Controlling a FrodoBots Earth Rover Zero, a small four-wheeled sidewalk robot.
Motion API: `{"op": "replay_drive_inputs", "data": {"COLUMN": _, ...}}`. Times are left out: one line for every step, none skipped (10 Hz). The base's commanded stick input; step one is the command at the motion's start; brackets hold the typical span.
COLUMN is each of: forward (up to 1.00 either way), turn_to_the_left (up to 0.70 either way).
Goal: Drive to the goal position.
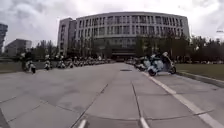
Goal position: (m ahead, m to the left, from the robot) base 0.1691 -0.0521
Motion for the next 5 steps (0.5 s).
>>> {"op": "replay_drive_inputs", "data": {"forward": 0.7, "turn_to_the_left": 0.0}}
{"op": "replay_drive_inputs", "data": {"forward": 0.7, "turn_to_the_left": 0.0}}
{"op": "replay_drive_inputs", "data": {"forward": 0.7, "turn_to_the_left": 0.0}}
{"op": "replay_drive_inputs", "data": {"forward": 0.7, "turn_to_the_left": 0.0}}
{"op": "replay_drive_inputs", "data": {"forward": 0.7, "turn_to_the_left": 0.0}}
